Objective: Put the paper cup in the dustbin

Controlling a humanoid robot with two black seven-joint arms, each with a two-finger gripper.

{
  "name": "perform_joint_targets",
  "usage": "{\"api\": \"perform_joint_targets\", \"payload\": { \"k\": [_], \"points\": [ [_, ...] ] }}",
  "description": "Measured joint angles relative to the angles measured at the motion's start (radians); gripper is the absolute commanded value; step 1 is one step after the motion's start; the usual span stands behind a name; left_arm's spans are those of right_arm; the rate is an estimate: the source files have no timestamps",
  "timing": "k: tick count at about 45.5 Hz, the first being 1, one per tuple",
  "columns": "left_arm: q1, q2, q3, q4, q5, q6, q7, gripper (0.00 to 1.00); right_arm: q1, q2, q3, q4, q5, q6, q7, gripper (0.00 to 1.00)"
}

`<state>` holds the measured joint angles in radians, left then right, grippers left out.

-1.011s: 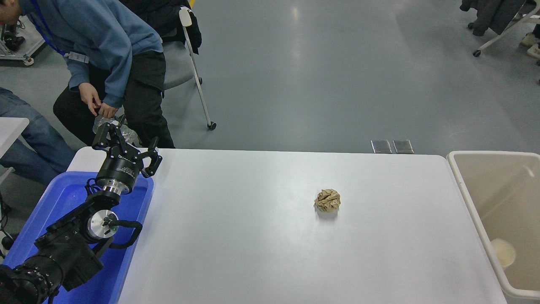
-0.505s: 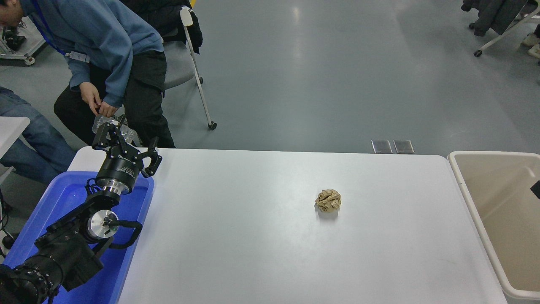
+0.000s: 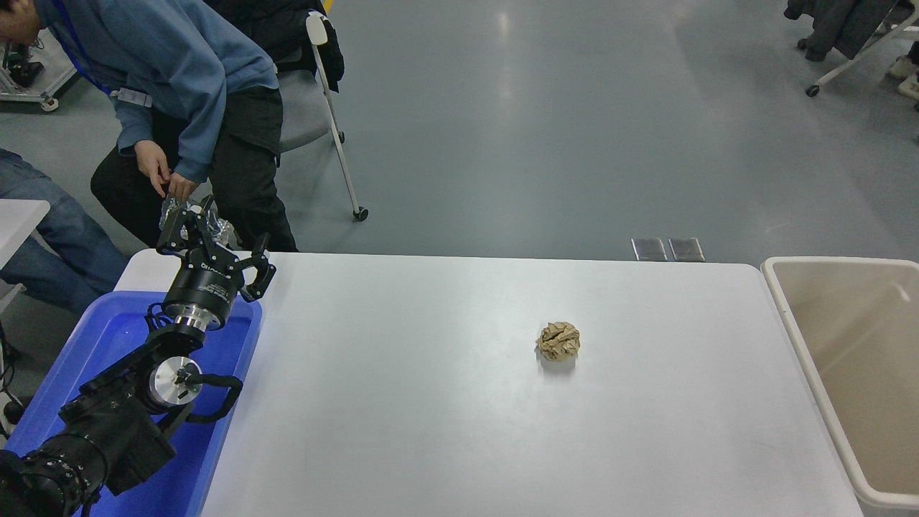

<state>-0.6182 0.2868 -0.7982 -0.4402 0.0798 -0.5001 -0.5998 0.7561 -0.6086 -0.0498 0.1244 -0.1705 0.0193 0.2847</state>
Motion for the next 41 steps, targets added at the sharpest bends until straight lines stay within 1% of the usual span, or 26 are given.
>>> {"api": "perform_joint_targets", "payload": {
  "k": [8,17,25,32,41],
  "points": [
    [0.000,0.000,0.000,0.000,0.000,0.000,0.000,1.00,-0.012,-0.065,0.210,0.175,0.019,0.022,0.008,0.99],
    [0.000,0.000,0.000,0.000,0.000,0.000,0.000,1.00,-0.079,-0.107,0.485,0.375,0.017,0.029,0.037,0.99],
    [0.000,0.000,0.000,0.000,0.000,0.000,0.000,1.00,-0.132,-0.119,0.632,0.531,0.014,0.028,0.051,0.99],
    [0.000,0.000,0.000,0.000,0.000,0.000,0.000,1.00,-0.183,-0.098,0.738,0.643,-0.014,0.018,0.065,0.99],
    [0.000,0.000,0.000,0.000,0.000,0.000,0.000,1.00,-0.272,-0.004,0.892,0.725,-0.099,-0.018,0.117,0.99]
  ]
}}
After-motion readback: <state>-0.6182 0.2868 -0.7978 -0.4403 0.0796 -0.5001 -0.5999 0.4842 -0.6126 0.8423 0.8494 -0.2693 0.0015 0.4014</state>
